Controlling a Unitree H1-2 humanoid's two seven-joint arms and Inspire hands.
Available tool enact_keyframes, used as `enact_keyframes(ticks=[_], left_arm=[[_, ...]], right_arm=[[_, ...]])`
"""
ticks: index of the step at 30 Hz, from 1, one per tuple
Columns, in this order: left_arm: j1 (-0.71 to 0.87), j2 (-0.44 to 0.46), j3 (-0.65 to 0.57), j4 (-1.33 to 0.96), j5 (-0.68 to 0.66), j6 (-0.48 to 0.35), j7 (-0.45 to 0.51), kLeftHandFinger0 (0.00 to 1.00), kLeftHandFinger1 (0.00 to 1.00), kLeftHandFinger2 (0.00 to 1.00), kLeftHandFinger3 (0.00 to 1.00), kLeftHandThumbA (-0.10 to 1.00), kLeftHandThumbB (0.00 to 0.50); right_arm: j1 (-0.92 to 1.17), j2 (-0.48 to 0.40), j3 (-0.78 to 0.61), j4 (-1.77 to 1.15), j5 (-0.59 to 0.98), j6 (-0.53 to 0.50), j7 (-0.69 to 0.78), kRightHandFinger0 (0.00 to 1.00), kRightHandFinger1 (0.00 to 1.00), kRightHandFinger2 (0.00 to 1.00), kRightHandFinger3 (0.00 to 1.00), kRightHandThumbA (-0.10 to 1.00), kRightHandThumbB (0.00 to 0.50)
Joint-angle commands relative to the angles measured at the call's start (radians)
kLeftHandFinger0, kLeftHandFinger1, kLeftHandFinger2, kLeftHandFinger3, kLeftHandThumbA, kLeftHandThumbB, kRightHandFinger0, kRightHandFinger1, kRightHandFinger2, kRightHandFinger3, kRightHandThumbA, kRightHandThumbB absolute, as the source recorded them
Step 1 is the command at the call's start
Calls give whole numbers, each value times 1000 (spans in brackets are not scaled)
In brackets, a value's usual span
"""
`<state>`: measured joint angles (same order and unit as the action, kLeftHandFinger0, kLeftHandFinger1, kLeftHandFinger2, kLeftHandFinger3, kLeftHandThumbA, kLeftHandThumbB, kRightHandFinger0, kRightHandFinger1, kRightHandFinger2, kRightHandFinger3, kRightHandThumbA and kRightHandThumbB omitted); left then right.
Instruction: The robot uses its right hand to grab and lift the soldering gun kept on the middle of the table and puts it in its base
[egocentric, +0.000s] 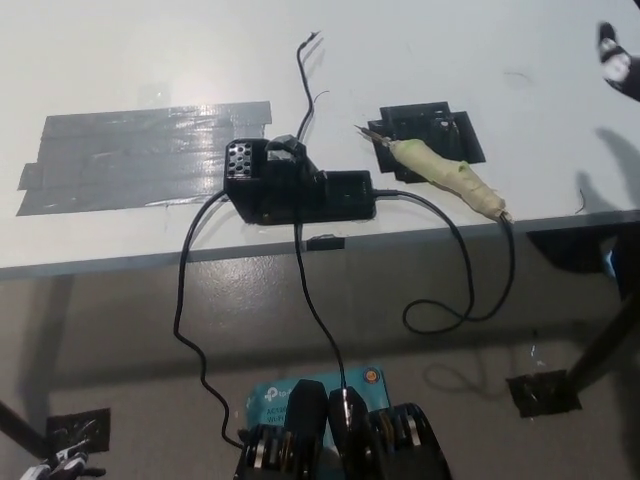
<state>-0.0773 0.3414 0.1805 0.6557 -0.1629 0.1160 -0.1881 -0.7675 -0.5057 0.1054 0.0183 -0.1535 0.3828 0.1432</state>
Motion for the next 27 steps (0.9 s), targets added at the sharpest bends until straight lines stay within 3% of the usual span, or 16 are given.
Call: enact_keyframes(ticks=[1, 6, 9, 12, 15, 16, 18, 23, 27], left_arm=[[9, 35, -23, -27, 27, -35, -18, 0, 176, 409, 693, 481, 500], [3, 37, -40, -21, 39, -26, -12, 0, 105, 354, 642, 460, 500], [0, 40, -48, -22, 47, -17, -4, 7, 120, 351, 640, 460, 500], [7, 41, -52, -34, 46, -19, -8, 0, 102, 344, 636, 478, 500], [8, 42, -65, -22, 52, -49, -20, 0, 116, 337, 653, 542, 500], [6, 42, -69, -17, 53, -56, -25, 0, 92, 316, 644, 547, 500], [5, 41, -71, -22, 52, -48, -24, 0, 75, 293, 636, 549, 500], [-5, 41, -81, -8, 61, -50, -22, 0, 80, 306, 633, 570, 500], [-5, 41, -87, -22, 68, -48, -22, 0, 48, 291, 632, 618, 500]], right_arm=[[-113, -20, 80, 131, -137, 2, 3, 1000, 1000, 1000, 1000, 279, 262], [-195, -16, 181, 305, -199, -34, 19, 1000, 1000, 1000, 1000, 296, 304], [-224, -2, 215, 361, -220, -19, 19, 1000, 1000, 1000, 1000, 322, 320], [-251, 20, 251, 409, -238, 0, 35, 1000, 1000, 1000, 1000, 342, 308], [-251, 42, 258, 421, -236, 5, 45, 1000, 1000, 1000, 1000, 280, 294], [-252, 54, 268, 426, -238, 13, 56, 1000, 1000, 1000, 1000, 350, 273], [-255, 68, 291, 432, -252, 22, 75, 1000, 1000, 1000, 1000, 400, 291], [-237, 117, 310, 434, -275, 20, 65, 1000, 1000, 1000, 1000, 391, 304], [-219, 135, 324, 415, -293, 48, 84, 1000, 1000, 1000, 1000, 481, 284]])
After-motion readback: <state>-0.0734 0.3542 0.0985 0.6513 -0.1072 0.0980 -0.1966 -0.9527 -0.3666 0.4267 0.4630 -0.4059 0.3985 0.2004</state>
